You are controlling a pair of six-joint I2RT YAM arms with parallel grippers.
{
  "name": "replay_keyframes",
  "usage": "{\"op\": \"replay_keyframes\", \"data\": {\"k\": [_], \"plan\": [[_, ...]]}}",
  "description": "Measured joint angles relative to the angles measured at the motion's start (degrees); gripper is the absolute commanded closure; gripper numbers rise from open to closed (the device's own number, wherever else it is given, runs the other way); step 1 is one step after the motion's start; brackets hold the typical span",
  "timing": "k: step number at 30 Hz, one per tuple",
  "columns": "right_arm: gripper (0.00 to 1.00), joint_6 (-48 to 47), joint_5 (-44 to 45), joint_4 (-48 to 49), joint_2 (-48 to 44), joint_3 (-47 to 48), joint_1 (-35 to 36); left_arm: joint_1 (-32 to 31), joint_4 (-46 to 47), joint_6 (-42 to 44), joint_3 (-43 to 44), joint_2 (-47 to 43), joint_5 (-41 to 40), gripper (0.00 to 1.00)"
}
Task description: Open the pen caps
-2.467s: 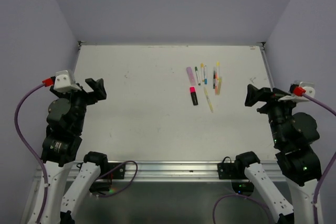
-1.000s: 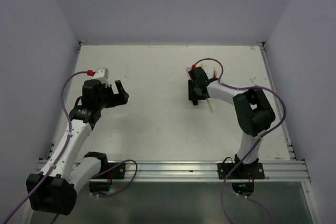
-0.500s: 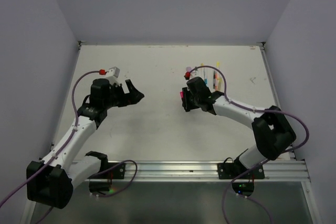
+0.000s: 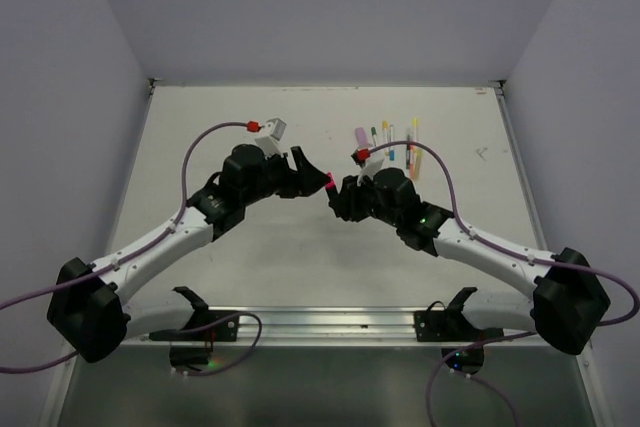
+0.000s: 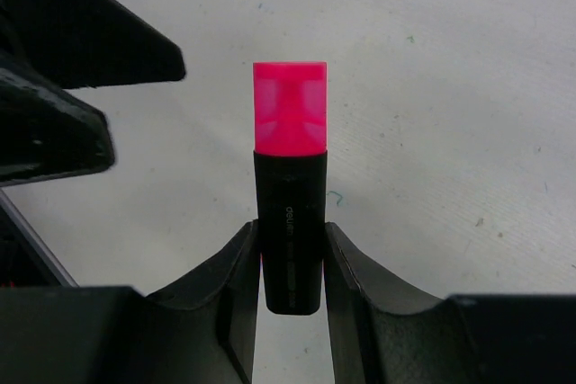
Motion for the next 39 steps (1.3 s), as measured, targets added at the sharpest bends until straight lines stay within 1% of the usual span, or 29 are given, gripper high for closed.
{"op": "replay_keyframes", "data": {"k": [2, 5, 6, 7, 13, 17, 20, 21, 23, 24, 26, 27, 28, 30, 32, 33, 36, 37, 39], "plan": [[0.95, 0.00, -0.68, 1.20, -0.76, -0.68, 0.46, -2.60, 1.29, -0.52, 1.31, 1.60, -2.40, 0.30], [0.96, 0.00, -0.96, 2.62, -1.60, -1.20, 0.96, -4.76, 2.43, -1.14, 2.27, 3.48, -5.64, 0.39], [0.96, 0.00, -0.98, 3.13, -1.81, -1.33, 1.05, -5.22, 2.51, -1.42, 2.36, 3.96, -6.93, 0.45], [0.96, 0.00, -0.98, 3.52, -1.99, -1.46, 1.09, -5.57, 2.56, -1.75, 2.36, 4.37, -8.17, 0.48], [0.96, 0.00, -1.09, 5.09, -2.80, -2.29, 1.22, -6.36, 2.54, -2.25, 2.73, 6.38, -12.81, 0.50], [0.96, 0.02, -1.25, 5.60, -2.86, -2.58, 1.46, -6.93, 2.64, -2.54, 3.32, 7.48, -13.79, 0.51], [0.96, 0.04, -1.25, 6.10, -2.86, -2.58, 1.60, -7.41, 3.10, -2.64, 3.45, 8.15, -14.01, 0.55], [0.96, 0.04, -1.25, 6.23, -2.86, -2.58, 1.68, -7.54, 3.34, -2.67, 3.50, 8.39, -14.03, 0.60], [0.96, 0.09, -1.27, 6.56, -2.86, -2.58, 1.79, -7.82, 3.82, -3.10, 3.52, 8.96, -14.05, 0.68], [0.96, 0.11, -1.27, 6.67, -2.86, -2.58, 1.84, -7.87, 3.93, -3.13, 3.52, 9.18, -14.08, 0.77], [0.95, 0.22, -1.25, 6.78, -2.84, -2.60, 1.92, -8.07, 4.31, -3.67, 3.54, 9.35, -13.84, 0.89], [0.93, 0.24, -1.25, 6.80, -2.82, -2.60, 1.95, -8.20, 4.72, -3.61, 3.54, 9.35, -14.05, 1.00], [0.89, 0.24, -1.25, 6.80, -2.89, -2.60, 1.92, -8.37, 5.05, -3.48, 3.54, 9.33, -14.25, 1.00], [0.75, 0.26, -1.25, 7.04, -2.91, -2.60, 1.92, -8.39, 5.11, -3.48, 3.54, 9.29, -14.29, 1.00], [0.65, 0.28, -1.79, 7.34, -2.91, -2.60, 1.92, -8.39, 5.03, -2.97, 3.52, 8.87, -14.45, 1.00], [0.56, 0.33, -2.14, 7.52, -2.91, -2.60, 1.90, -8.39, 4.90, -2.54, 3.52, 8.48, -14.45, 1.00], [0.46, 0.50, -4.48, 8.02, -3.21, -2.67, 1.88, -8.39, 5.18, -0.39, 2.95, 6.32, -14.19, 1.00], [0.41, 0.46, -5.66, 8.07, -3.45, -2.80, 1.90, -8.39, 5.46, 0.57, 2.49, 4.98, -13.94, 1.00], [0.36, 0.28, -8.17, 8.04, -3.89, -2.93, 1.92, -8.37, 6.54, 3.32, 0.79, 1.64, -12.66, 1.00]]}}
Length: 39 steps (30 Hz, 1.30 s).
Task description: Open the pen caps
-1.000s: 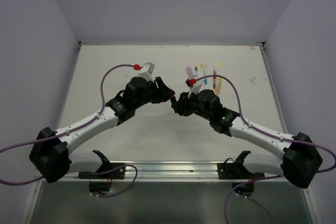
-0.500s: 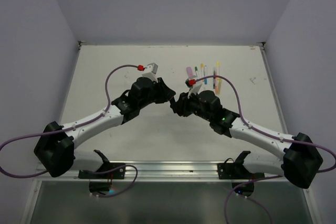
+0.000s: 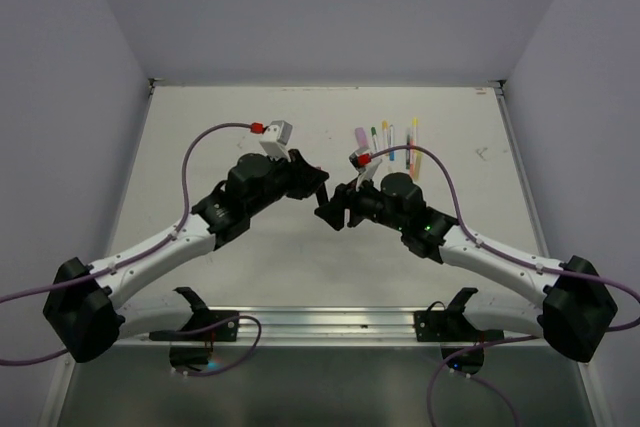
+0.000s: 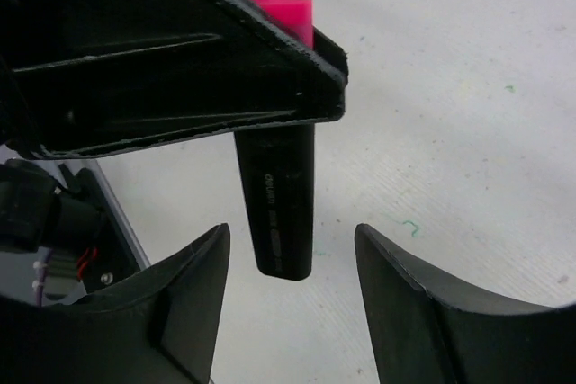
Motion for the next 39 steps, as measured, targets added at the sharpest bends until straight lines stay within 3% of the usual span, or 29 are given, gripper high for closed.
{"op": "replay_keyframes", "data": {"k": [9, 19, 24, 29, 39], "plan": [[0.36, -1.33, -12.31, 0.70, -0.02, 0.11, -0.04, 4.68, 6.86, 7.02, -8.83, -12.31, 13.51, 1.00], [0.47, -2.56, -21.55, 2.45, 1.55, 4.31, -0.02, 8.68, 16.65, 5.88, -14.14, -13.88, 27.56, 1.00], [0.62, -3.23, -22.95, 3.06, 2.93, 5.77, -0.04, 8.98, 21.05, 3.74, -15.34, -13.07, 30.60, 1.00], [1.00, -3.37, -24.33, 4.07, 4.72, 5.92, -0.33, 9.20, 24.81, 2.19, -17.09, -13.03, 32.06, 1.00], [1.00, -2.29, -30.56, 10.23, 7.39, 4.83, -1.29, 10.32, 34.99, 0.76, -21.88, -13.66, 31.63, 1.00]]}}
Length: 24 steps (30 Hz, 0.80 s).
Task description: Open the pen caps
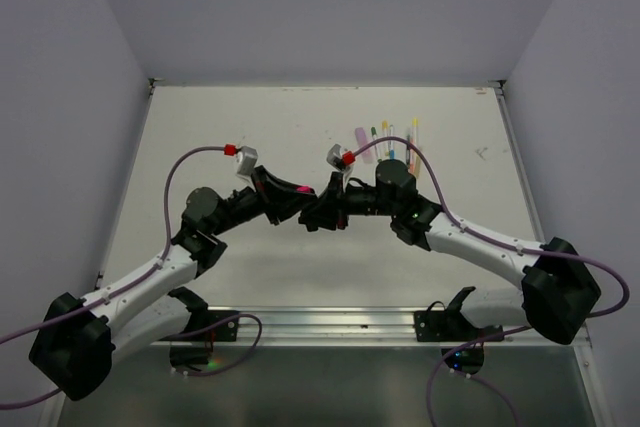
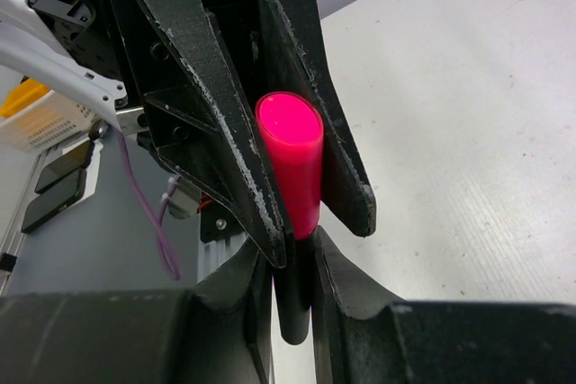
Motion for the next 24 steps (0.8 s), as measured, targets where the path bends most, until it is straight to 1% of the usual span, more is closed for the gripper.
{"op": "replay_keyframes", "data": {"k": [6, 12, 19, 24], "plan": [[1.00, 0.52, -1.01, 4.94, 0.55, -2.21, -0.39, -0.02, 1.57, 0.35, -0.50, 0.57, -0.55, 1.00], [1.00, 0.50, -0.87, 7.63, 1.84, -3.82, -1.62, 0.63, 2.25, 0.11, 1.05, 4.57, 0.13, 1.00], [1.00, 0.76, 0.55, 12.59, 2.36, -6.75, -1.81, 4.46, 6.01, -5.11, 1.49, 8.28, 6.19, 1.00], [1.00, 1.46, 0.79, 17.07, 2.45, -7.23, -1.46, 8.07, 12.68, -10.60, 1.49, 9.90, 11.50, 1.00]]}}
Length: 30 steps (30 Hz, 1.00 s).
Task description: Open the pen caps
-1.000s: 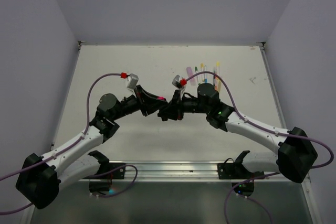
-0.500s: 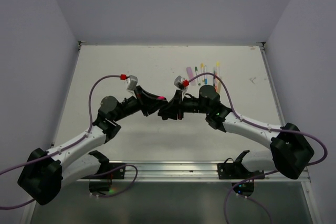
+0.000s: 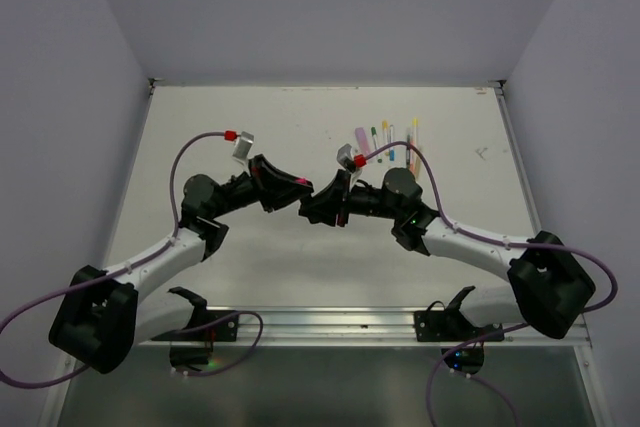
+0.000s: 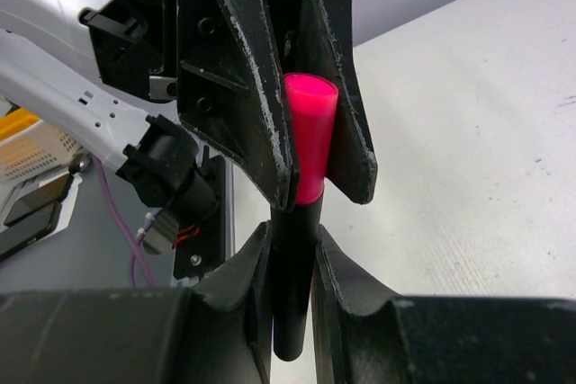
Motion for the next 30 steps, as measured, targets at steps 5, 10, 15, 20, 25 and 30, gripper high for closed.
{"op": "replay_keyframes", "data": {"k": [5, 10, 15, 20, 25, 30], "plan": [[1.00, 0.61, 0.00, 2.34, 1.97, 0.15, 0.13, 2.27, 3.45, -3.41, 0.00, 2.29, 3.26, 1.00], [1.00, 1.16, 0.17, 3.43, 3.76, 0.44, 0.09, 3.23, 3.74, -4.33, 0.28, 3.89, 4.00, 1.00], [1.00, 2.10, 0.90, 4.72, 4.48, 0.90, 0.09, 3.48, 5.14, -4.48, 1.07, 4.96, 3.93, 1.00], [1.00, 2.80, 1.25, 6.01, 5.40, 0.90, 0.09, 3.72, 4.96, -2.73, 1.38, 5.20, 3.91, 1.00], [1.00, 3.10, -3.30, 4.61, 5.68, -0.11, 0.72, 4.61, 4.33, 0.24, 5.79, 3.91, -1.79, 1.00], [1.00, 3.21, -13.42, -9.29, 12.31, -5.79, 5.25, 8.26, 9.66, 4.37, 17.53, -0.83, -13.46, 1.00]]}}
